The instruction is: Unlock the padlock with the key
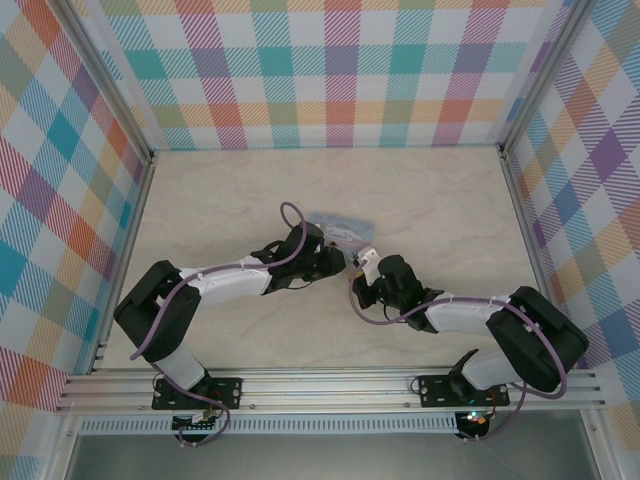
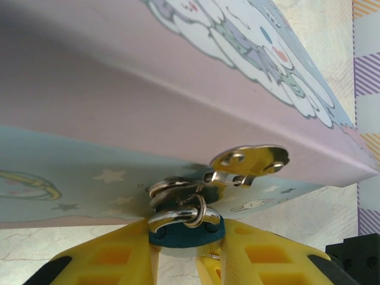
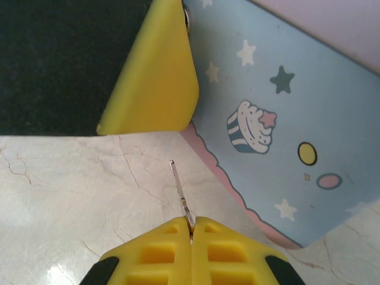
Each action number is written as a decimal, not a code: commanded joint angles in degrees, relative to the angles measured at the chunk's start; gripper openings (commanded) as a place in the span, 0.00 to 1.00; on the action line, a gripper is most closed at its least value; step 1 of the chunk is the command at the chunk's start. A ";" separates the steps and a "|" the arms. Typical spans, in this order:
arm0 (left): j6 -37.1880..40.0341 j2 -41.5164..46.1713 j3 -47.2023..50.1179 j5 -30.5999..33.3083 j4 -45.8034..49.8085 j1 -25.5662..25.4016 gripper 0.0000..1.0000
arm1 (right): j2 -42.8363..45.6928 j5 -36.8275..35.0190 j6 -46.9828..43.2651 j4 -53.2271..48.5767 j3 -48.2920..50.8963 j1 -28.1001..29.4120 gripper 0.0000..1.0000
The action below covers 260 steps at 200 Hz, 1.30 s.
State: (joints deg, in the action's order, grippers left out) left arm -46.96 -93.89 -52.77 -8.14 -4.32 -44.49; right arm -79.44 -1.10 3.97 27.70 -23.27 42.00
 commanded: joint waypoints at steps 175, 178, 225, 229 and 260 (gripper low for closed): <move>-3.20 2.35 -0.08 -1.35 -3.68 -0.15 0.31 | -1.66 -1.55 -1.70 -0.24 -3.98 0.19 0.00; -3.22 2.31 -0.05 -1.30 -3.68 -0.15 0.31 | -1.68 -1.50 -1.62 -0.20 -4.02 0.19 0.00; -3.23 2.30 -0.06 -1.52 -3.77 -0.12 0.31 | -1.95 -1.73 -1.07 0.72 -4.20 0.19 0.00; -3.18 2.30 -0.07 -1.51 -3.81 -0.14 0.31 | -1.87 -1.69 -1.04 1.00 -4.14 0.19 0.00; -3.34 2.13 0.07 -1.43 -3.93 -0.15 0.31 | -1.33 -1.27 -0.63 2.05 -3.33 0.18 0.00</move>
State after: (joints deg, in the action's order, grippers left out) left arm -49.95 -93.89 -52.75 -8.54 -5.08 -44.49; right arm -80.97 -2.57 2.52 27.14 -26.00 42.00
